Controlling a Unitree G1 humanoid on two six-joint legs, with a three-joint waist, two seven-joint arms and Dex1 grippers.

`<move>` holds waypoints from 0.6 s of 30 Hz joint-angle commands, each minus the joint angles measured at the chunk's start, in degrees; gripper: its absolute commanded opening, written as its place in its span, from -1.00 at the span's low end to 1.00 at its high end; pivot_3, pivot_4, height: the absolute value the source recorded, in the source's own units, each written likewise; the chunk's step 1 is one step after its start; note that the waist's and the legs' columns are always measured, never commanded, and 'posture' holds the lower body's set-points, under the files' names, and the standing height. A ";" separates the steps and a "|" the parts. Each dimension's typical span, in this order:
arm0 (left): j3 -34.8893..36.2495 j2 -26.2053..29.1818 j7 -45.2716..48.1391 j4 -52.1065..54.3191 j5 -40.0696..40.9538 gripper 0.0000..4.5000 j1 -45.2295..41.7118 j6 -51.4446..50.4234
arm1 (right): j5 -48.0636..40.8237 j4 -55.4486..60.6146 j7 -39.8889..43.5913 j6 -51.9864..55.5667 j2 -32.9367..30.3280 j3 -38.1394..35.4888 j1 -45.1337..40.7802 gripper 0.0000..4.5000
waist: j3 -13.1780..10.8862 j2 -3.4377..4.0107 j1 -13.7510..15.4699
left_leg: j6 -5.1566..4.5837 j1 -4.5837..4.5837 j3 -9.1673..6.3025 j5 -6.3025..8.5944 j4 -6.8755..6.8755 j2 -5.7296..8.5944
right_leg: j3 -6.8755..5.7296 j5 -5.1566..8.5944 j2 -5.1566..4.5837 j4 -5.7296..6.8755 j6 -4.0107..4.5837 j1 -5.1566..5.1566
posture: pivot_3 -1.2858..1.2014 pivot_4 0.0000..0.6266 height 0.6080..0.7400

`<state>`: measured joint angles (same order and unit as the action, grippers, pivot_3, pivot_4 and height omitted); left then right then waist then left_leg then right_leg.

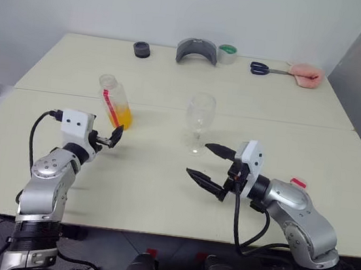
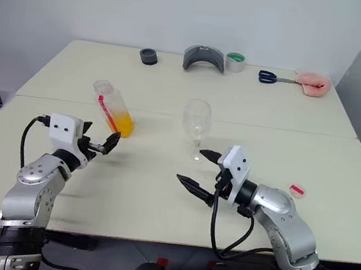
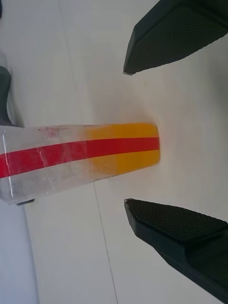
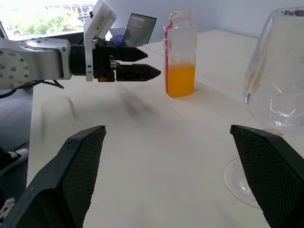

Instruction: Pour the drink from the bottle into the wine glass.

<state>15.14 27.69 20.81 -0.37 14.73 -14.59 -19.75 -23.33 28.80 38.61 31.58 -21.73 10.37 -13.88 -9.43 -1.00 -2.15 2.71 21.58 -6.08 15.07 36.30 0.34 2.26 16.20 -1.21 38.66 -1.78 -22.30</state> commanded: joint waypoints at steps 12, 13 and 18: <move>-0.03 2.23 4.63 -16.05 -0.47 1.00 -12.30 4.02 | -0.41 1.16 -0.07 -0.46 -0.41 0.30 -2.02 0.99 | 0.00 -0.01 0.12 | 0.04 0.05 0.00 -0.02 0.01 0.00 | -0.05 0.00 0.01 0.00 0.00 -0.03 | 0.03 -0.52 1.00; -0.11 2.37 4.80 -17.22 -0.69 1.00 -13.07 4.52 | -0.41 1.16 -0.13 -0.42 -0.41 0.31 -2.05 0.99 | 0.00 -0.01 0.12 | 0.04 0.05 0.00 -0.02 0.01 0.01 | -0.05 0.00 0.01 0.00 0.00 -0.03 | 0.03 -0.52 1.00; -0.75 2.73 5.72 -23.93 -1.86 1.00 -17.46 7.82 | -0.37 1.12 -0.28 -0.43 -0.39 0.34 -2.05 0.99 | 0.00 -0.01 0.21 | 0.05 0.08 -0.03 -0.03 0.02 0.03 | -0.08 0.00 0.00 -0.01 0.00 -0.03 | 0.03 -0.52 1.00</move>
<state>14.38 29.30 25.98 -23.21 13.61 -30.04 -14.27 -23.36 28.66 38.47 31.71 -22.07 10.91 -15.02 -9.44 -1.02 -1.94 2.76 21.66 -6.11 15.04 36.32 0.38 2.18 16.19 -1.22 38.66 -1.78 -22.33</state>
